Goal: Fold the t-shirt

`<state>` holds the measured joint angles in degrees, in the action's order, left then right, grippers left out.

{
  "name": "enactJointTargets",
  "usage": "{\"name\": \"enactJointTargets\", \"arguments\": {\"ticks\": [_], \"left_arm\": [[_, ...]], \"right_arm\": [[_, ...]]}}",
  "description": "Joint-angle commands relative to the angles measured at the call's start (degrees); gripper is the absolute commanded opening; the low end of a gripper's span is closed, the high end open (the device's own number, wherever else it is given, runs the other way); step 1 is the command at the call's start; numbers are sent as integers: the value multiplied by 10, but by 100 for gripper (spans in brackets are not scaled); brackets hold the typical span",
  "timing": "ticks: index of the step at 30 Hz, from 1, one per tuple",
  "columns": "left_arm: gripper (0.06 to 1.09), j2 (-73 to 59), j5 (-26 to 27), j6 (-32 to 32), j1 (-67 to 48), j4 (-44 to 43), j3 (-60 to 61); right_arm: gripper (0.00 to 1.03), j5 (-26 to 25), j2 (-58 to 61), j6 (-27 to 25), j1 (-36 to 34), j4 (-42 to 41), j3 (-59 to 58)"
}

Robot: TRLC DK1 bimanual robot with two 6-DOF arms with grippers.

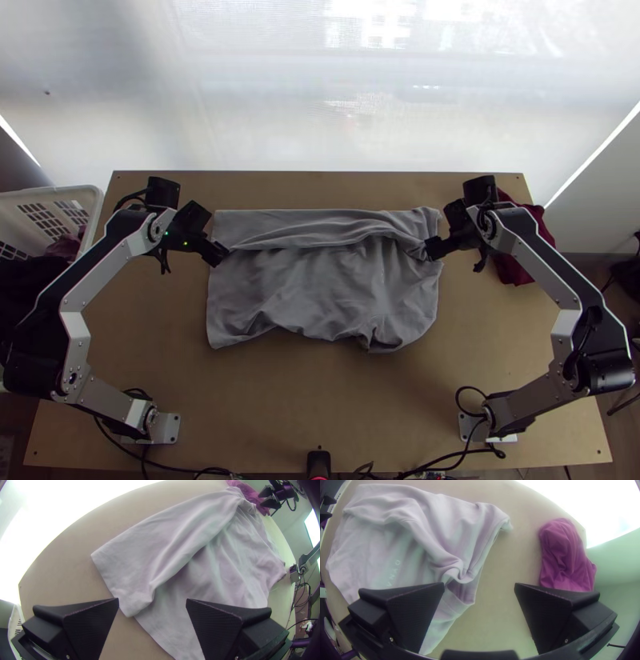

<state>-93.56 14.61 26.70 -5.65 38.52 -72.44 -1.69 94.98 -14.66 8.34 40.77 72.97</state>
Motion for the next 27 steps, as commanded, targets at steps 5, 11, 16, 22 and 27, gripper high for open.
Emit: {"name": "enactJointTargets", "arguments": {"ticks": [5,11,16,22,27], "left_arm": [[103,74,20,30,-26,75,51],[102,146,18,105,-77,113,136],[102,215,12,133,-106,119,179],[102,320,-43,161,-189,63,268],[102,382,-59,141,-229,-5,329]], "right_arm": [[98,1,-88,-4,48,65,-50],[98,15,-170,-6,118,121,-116],[98,51,-230,-6,143,159,-152],[98,55,-283,-10,205,164,-220],[98,56,-307,-2,240,164,-252]]}}
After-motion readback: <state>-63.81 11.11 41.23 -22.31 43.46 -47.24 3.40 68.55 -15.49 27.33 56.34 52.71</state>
